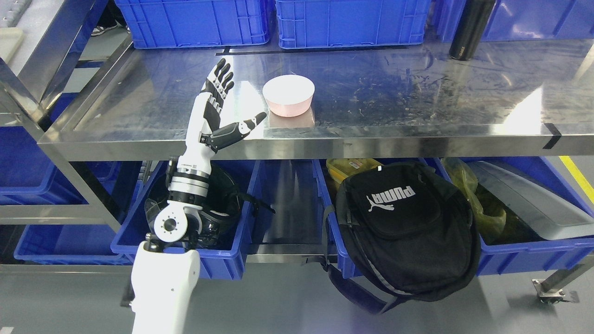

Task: Stack pink IKEA bowl on shelf middle layer
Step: 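Swing the left hand toward the pink bowl on the steel shelf, then grasp the pink bowl rim with the left hand and lift it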

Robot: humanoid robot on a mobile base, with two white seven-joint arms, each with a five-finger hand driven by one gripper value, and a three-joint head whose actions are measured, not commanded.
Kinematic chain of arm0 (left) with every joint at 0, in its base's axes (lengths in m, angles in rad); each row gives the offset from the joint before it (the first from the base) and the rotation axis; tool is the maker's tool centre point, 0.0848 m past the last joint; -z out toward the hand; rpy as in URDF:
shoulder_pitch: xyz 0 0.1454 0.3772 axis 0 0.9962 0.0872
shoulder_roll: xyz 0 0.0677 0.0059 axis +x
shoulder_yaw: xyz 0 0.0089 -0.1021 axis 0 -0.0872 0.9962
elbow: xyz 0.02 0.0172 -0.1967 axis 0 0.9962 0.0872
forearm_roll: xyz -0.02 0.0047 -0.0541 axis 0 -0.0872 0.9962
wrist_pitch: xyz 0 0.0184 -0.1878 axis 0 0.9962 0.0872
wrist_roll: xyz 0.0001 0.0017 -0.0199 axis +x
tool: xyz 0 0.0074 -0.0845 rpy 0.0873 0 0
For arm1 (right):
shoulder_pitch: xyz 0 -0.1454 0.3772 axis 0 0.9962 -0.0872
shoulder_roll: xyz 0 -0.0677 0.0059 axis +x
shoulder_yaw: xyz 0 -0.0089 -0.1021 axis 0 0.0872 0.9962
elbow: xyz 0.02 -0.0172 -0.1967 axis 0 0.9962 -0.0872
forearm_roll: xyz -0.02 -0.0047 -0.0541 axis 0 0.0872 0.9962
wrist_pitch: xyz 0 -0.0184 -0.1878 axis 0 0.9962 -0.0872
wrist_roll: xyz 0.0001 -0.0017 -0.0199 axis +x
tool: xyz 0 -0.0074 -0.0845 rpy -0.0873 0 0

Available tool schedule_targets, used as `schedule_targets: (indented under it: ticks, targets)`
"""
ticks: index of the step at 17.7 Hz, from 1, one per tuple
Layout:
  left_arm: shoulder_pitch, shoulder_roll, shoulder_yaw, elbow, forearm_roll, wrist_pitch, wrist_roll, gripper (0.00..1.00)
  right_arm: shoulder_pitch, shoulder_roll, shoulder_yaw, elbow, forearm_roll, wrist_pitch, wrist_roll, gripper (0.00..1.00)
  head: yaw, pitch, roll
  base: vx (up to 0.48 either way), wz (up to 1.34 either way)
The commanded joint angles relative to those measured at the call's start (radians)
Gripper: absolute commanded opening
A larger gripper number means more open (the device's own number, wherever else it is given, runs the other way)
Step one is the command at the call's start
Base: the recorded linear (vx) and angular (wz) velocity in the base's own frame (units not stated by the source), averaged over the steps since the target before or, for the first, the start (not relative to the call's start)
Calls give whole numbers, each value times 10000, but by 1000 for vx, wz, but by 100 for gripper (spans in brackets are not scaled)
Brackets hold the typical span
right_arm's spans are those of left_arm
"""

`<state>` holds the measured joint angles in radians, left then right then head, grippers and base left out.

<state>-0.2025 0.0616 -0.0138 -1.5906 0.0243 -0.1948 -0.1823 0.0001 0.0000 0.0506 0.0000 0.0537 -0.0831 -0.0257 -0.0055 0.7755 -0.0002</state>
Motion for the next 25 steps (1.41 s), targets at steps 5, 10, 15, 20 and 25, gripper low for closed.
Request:
schedule_targets:
  ticks: [5,10,15,20,25]
  targets:
    - [-2251,4246,-442,75,-5145,123,-3067,100,229,-175,0,-175,0,2,-4,100,0,0,0,0,0]
    - [-4078,4554,-2850,106,-8217,138,-4250,98,229,-175,0,-175,0,2,-4,100,0,0,0,0,0]
    - [-4570,2962,-3237,993,-9016,46,-6460,97,229,-175,0,-175,0,2,-4,100,0,0,0,0,0]
    - [-5490,1427,-3252,2956,-9631,-107,-6461,80,229,-175,0,-175,0,2,-4,100,0,0,0,0,0]
    - [-5598,490,-3221,4138,-9722,-368,-6263,68,229,-175,0,-175,0,2,-4,100,0,-3,0,0,0]
